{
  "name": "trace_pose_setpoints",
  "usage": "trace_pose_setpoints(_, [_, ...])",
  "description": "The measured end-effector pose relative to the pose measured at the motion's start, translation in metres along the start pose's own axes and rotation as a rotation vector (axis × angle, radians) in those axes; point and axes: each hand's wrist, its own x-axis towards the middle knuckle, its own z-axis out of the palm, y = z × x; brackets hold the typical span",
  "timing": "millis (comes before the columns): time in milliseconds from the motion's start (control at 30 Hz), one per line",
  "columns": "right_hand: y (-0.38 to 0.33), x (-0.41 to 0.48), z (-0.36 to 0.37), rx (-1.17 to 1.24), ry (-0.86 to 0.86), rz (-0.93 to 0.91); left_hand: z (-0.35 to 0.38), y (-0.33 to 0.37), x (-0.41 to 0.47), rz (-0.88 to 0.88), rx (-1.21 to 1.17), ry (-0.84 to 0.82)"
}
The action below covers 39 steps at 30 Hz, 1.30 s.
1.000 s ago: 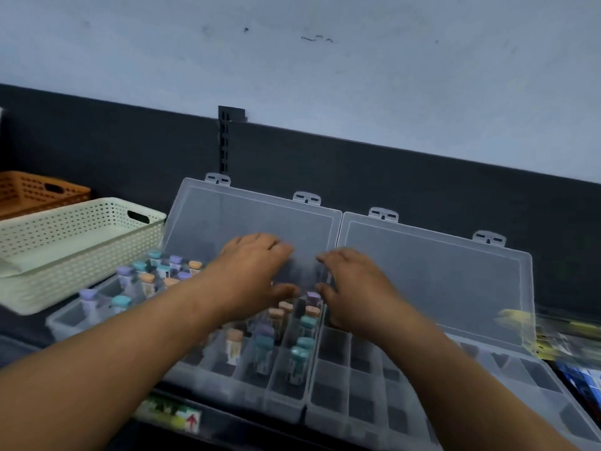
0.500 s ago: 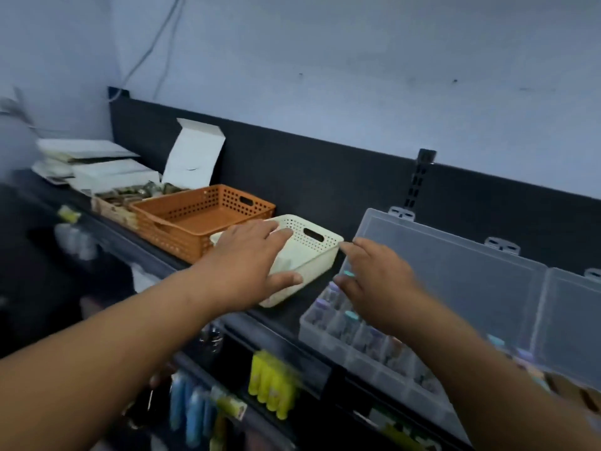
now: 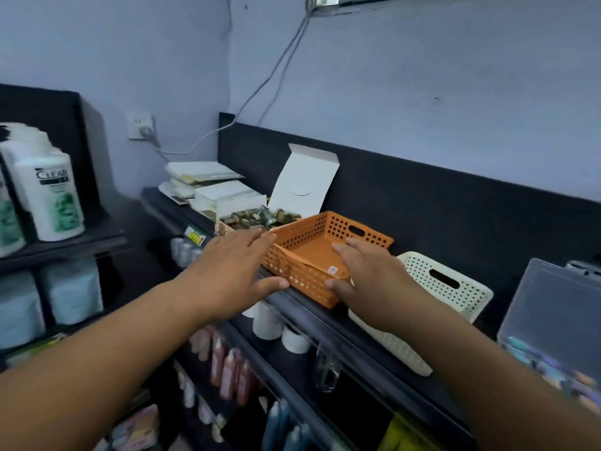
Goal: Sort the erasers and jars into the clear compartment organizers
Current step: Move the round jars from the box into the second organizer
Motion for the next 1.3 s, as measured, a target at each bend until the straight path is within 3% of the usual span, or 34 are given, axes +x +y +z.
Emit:
trace_pose_setpoints(300, [-0.009, 0.121, 0.013, 0.07, -0.014, -0.094, 0.007, -0.069, 0.069, -0.083, -0.021, 0.014])
trace_pose_setpoints(600, [0.0, 0.231, 0.036, 0.159, -0.054, -0.002, 0.036, -0.122, 0.157, -0.119, -0.15, -0.008])
trace_pose_setpoints(800, [-0.005, 0.302, 0.057, 0.11, -0.027, 0.095, 0.064, -0.158, 0.238, -0.019, -0.165, -0.021])
trace_pose_setpoints(1067, [-0.011, 0.371, 0.09, 0.08, -0.073, 0.256, 0.103, -0.198, 0.333, 0.21, -0.206, -0.237])
trace_pose_setpoints(1300, [-0.017, 0.395, 0.11, 0.031, -0.176, 0.347, 0.127, -0.217, 0.363, 0.392, -0.23, -0.355])
